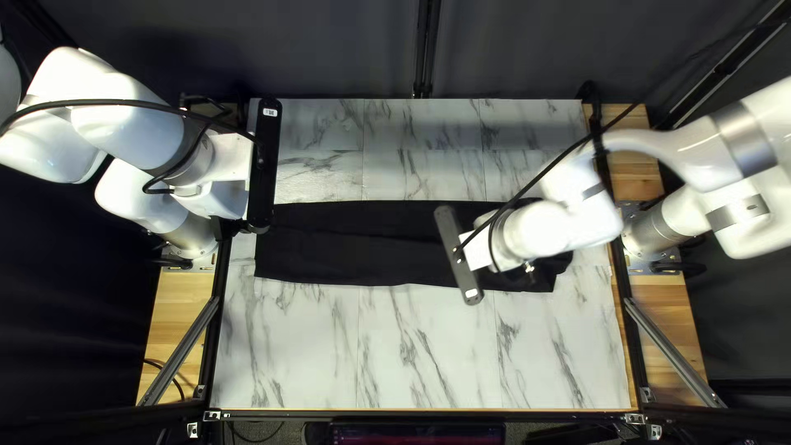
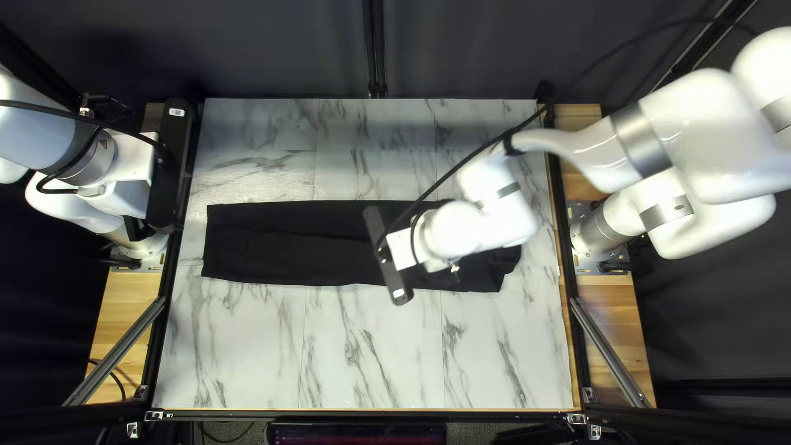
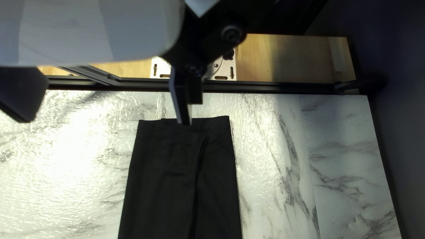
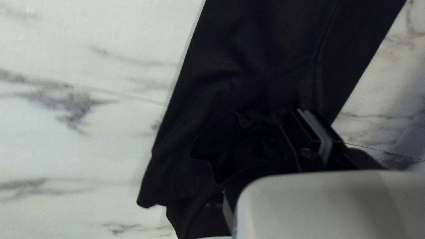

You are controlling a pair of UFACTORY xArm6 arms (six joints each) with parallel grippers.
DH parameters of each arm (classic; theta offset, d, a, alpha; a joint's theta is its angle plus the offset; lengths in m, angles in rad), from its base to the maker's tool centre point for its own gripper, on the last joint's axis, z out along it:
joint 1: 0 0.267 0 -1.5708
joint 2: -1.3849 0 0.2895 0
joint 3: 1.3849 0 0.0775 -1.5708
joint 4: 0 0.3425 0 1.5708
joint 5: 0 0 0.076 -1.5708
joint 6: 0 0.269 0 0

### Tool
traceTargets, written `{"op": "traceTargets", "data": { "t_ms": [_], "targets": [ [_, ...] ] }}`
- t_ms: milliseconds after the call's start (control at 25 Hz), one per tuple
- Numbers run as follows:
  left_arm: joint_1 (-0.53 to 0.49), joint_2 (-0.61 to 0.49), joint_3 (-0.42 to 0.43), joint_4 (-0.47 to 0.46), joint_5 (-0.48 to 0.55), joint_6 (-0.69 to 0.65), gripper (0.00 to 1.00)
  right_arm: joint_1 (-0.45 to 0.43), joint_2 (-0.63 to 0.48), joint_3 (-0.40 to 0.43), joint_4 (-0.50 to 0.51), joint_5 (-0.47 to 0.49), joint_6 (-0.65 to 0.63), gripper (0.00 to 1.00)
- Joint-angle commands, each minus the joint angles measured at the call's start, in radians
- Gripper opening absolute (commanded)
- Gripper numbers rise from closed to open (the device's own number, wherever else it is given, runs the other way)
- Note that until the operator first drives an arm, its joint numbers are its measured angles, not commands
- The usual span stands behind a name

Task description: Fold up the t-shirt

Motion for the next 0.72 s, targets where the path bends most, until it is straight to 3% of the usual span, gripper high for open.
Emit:
{"op": "traceTargets", "data": {
  "t_ms": [40, 80, 200, 360, 480, 720],
  "targets": [
    [0.0, 0.0, 0.0, 0.0, 0.0, 0.0, 1.0, -0.084, 0.085, 0.011, 0.07, -0.111, -0.139, 0.92],
    [0.0, 0.0, 0.0, 0.0, 0.0, 0.0, 1.0, -0.106, 0.109, 0.013, 0.08, -0.129, -0.16, 0.99],
    [0.0, 0.0, 0.0, 0.0, 0.0, 0.0, 1.0, -0.092, 0.077, 0.043, 0.046, -0.113, -0.091, 1.0],
    [0.0, 0.0, 0.0, 0.0, 0.0, 0.0, 1.0, 0.04, -0.002, 0.084, -0.088, -0.004, 0.186, 1.0],
    [0.0, 0.0, 0.0, 0.0, 0.0, 0.0, 1.0, 0.152, 0.012, 0.06, -0.129, 0.108, 0.34, 1.0],
    [0.0, 0.0, 0.0, 0.0, 0.0, 0.0, 1.0, 0.258, 0.086, 0.021, -0.138, 0.196, 0.438, 1.0]
  ]
}}
